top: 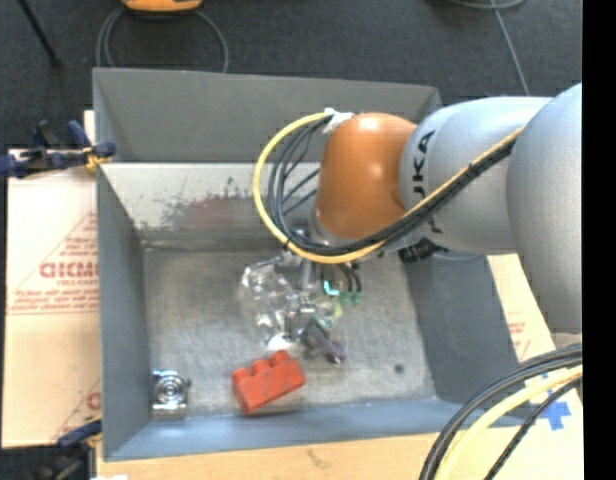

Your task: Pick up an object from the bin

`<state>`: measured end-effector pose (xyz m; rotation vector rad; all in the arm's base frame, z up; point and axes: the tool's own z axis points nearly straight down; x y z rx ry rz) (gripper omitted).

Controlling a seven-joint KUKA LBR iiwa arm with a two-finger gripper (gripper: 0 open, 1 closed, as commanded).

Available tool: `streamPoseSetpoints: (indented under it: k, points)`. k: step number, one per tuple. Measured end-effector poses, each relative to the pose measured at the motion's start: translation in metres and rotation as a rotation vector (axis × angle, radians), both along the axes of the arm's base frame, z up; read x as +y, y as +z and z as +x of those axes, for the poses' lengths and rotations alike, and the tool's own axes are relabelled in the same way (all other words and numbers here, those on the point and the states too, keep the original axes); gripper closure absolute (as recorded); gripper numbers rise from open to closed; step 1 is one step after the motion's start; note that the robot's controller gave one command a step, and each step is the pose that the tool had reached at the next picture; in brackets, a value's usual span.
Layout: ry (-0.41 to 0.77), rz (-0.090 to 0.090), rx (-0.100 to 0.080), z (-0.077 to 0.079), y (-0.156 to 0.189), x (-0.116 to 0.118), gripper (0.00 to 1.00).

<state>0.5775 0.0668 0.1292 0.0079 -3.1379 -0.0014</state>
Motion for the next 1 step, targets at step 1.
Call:
streamPoseSetpoints:
  k: [1]
  points:
    - [0.081,0.000,-0.011,-0.0042,-0.0209,-0.0198,0.00]
